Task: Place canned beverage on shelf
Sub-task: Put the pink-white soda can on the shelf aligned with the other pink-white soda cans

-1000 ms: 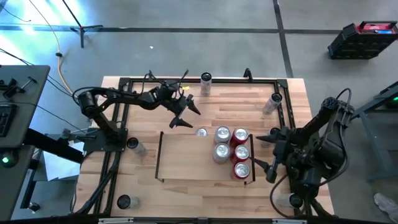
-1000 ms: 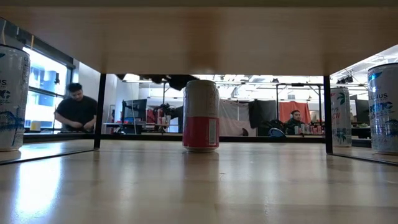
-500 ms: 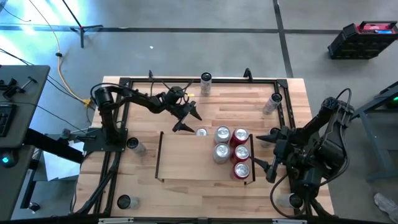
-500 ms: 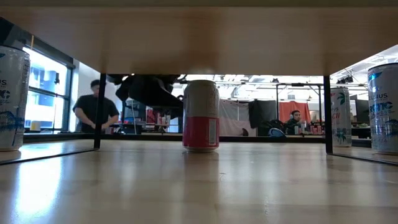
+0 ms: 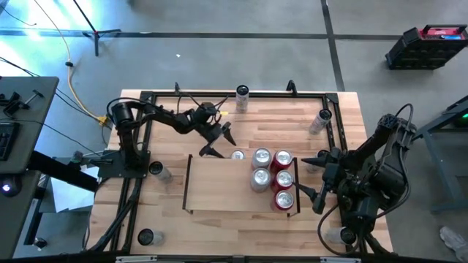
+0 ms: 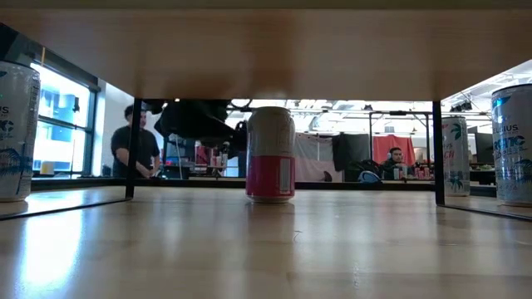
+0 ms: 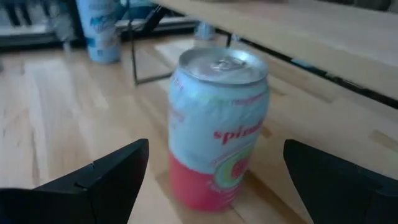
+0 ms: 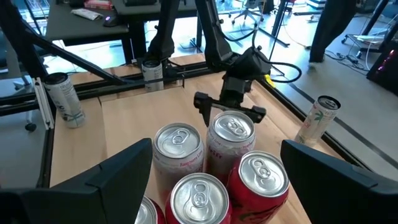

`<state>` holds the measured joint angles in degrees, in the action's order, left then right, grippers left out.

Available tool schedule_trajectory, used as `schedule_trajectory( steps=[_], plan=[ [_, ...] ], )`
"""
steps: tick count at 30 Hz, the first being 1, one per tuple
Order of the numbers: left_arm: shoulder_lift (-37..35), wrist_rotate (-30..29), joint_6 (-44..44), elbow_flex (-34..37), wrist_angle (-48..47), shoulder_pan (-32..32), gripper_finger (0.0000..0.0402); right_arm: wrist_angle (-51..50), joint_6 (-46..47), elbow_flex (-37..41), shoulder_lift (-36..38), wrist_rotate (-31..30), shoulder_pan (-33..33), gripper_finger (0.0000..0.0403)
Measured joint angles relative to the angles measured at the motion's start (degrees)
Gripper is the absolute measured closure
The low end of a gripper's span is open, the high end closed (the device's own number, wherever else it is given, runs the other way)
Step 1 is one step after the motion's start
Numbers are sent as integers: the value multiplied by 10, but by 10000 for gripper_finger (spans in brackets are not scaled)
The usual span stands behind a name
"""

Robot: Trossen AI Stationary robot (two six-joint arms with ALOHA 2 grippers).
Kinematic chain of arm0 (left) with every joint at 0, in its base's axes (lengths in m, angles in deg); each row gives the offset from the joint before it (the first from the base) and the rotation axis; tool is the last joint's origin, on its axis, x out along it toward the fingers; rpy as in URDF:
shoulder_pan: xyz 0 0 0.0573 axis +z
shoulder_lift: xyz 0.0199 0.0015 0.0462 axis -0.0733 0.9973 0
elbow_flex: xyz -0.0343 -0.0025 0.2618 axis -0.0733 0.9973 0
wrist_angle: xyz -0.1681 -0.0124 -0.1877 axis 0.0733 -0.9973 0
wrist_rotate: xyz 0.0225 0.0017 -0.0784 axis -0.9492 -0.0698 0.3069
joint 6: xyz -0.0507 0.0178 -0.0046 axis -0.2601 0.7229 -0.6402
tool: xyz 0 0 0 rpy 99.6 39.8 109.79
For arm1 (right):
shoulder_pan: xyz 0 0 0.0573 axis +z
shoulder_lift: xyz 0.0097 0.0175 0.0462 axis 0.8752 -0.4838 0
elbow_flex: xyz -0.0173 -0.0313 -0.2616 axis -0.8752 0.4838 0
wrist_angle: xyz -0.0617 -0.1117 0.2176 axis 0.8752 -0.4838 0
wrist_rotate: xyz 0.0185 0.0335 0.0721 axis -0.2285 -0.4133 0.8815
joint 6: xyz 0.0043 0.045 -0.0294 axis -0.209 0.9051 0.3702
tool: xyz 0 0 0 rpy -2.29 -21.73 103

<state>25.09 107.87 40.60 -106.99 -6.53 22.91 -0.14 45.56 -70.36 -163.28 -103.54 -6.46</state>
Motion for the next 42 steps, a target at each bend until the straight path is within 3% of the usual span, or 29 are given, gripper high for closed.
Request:
schedule_trajectory(
  steps=[6, 14, 29, 38, 42],
  plan=[
    [37, 12, 39, -2, 14, 11, 39, 0, 14, 0, 0, -2, 0, 61],
    [105, 48, 15, -3, 109, -7, 39, 6, 15, 0, 0, -2, 0, 61],
    [126, -19, 19, -27, 128, -61, 39, 16, 15, 0, 0, -10, 0, 61],
    [126, -28, 15, -28, 123, -87, 39, 21, 14, 0, 0, -8, 0, 61],
    [126, -78, 15, -28, 120, -101, 39, 21, 14, 0, 0, -8, 0, 61]
  ],
)
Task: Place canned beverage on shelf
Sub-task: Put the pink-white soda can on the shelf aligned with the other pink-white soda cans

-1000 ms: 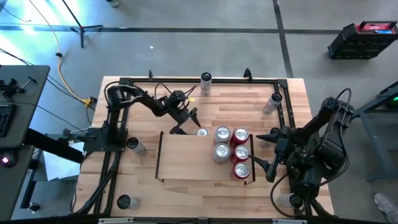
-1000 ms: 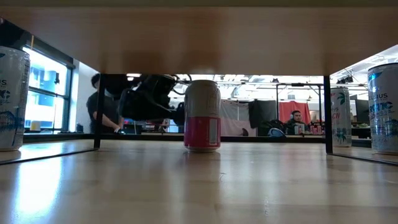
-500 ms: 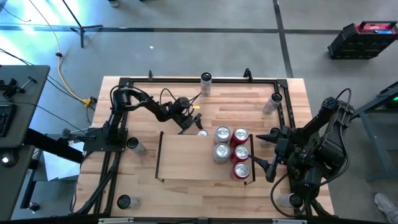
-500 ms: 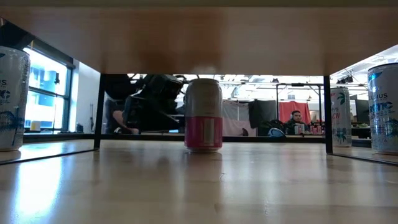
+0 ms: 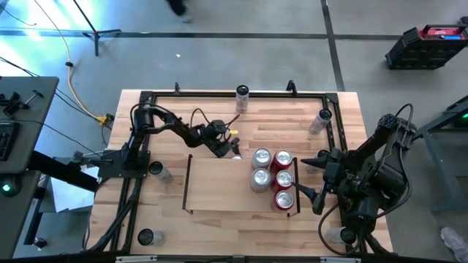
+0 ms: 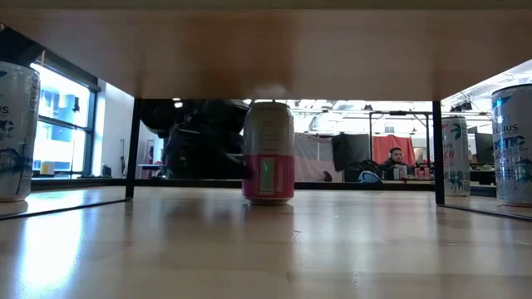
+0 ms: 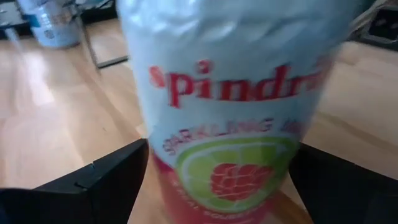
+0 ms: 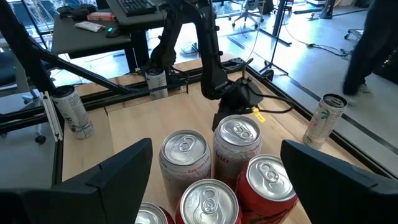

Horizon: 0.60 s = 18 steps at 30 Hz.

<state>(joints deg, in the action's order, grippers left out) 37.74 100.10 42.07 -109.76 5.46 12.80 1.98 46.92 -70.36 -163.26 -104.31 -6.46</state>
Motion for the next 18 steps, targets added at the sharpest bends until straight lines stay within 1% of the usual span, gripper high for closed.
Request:
schedule_trajectory(
  steps=[5, 13, 16, 18],
  plan=[
    [0, -40, -1, 0, 0, -16, 39, 0, 1, 0, 0, 1, 0, 61],
    [0, -49, -15, 0, 0, -41, 39, 0, 1, 0, 0, 1, 0, 61],
    [0, -61, -16, 0, 0, -44, 39, 0, 2, 0, 0, 1, 0, 61],
    [0, -79, -16, 0, 0, -44, 39, 0, 1, 0, 0, 1, 0, 61]
  ],
)
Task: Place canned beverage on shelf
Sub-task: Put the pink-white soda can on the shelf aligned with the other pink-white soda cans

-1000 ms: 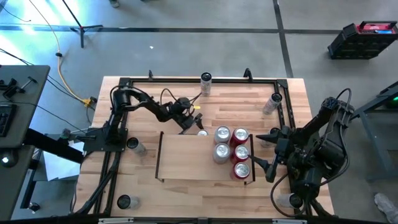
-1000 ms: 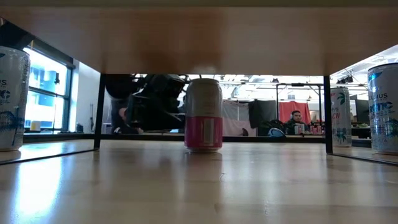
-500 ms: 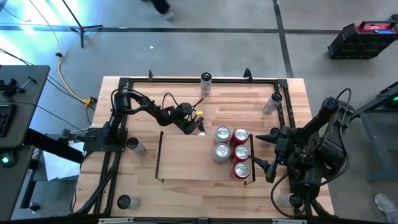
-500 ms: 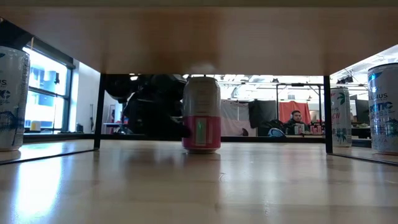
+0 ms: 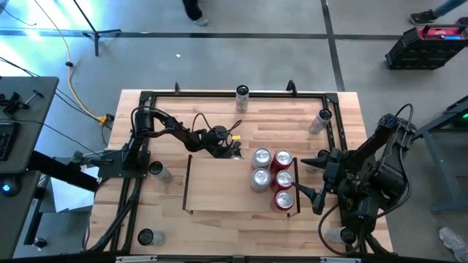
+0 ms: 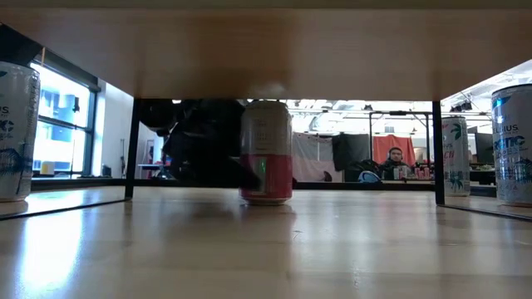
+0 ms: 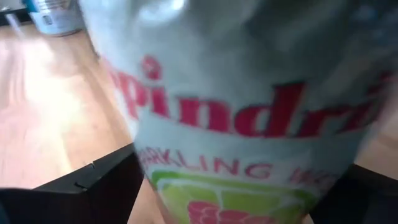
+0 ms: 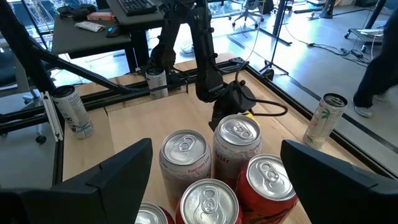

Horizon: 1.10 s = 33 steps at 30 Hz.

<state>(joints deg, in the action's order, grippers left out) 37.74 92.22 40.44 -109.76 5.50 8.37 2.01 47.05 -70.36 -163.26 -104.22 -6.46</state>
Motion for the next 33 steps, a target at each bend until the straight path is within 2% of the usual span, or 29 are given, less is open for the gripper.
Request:
schedule_trajectory(
  steps=[12, 17, 25, 33],
  plan=[
    [0, -110, 5, 0, 3, 8, 39, 0, 9, 0, 0, 0, 0, 61],
    [0, -114, -25, 0, 12, 29, 39, 0, 11, 0, 0, 0, 0, 61],
    [0, -101, -111, 0, 87, 75, 39, 0, 10, 0, 0, 0, 0, 61],
    [0, -100, -113, 0, 99, 73, 39, 0, 9, 0, 0, 5, 0, 61]
  ],
)
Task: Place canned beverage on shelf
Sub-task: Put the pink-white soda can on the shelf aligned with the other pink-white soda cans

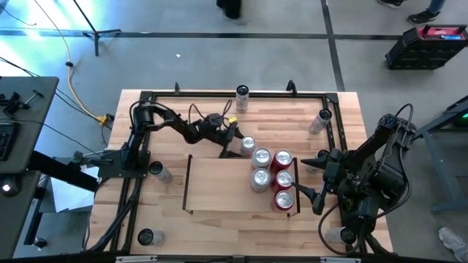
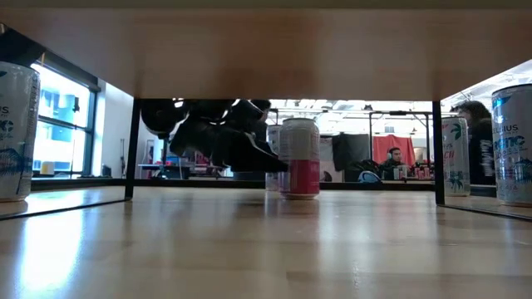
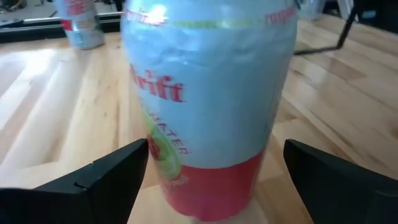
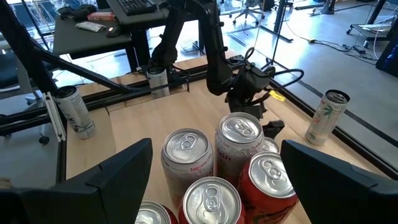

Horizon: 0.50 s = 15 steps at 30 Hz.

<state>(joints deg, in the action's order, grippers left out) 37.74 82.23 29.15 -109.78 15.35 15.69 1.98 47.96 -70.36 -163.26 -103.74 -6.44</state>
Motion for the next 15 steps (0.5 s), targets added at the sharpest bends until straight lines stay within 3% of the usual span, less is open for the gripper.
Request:
schedule_trajectory(
  steps=[4, 15],
  plan=[
    [0, -8, 31, 0, -4, -18, 39, 0, 0, 0, 0, 1, 0, 61],
    [19, -36, 14, -44, 4, -42, 39, 0, 2, 0, -14, 4, 0, 61]
  ],
)
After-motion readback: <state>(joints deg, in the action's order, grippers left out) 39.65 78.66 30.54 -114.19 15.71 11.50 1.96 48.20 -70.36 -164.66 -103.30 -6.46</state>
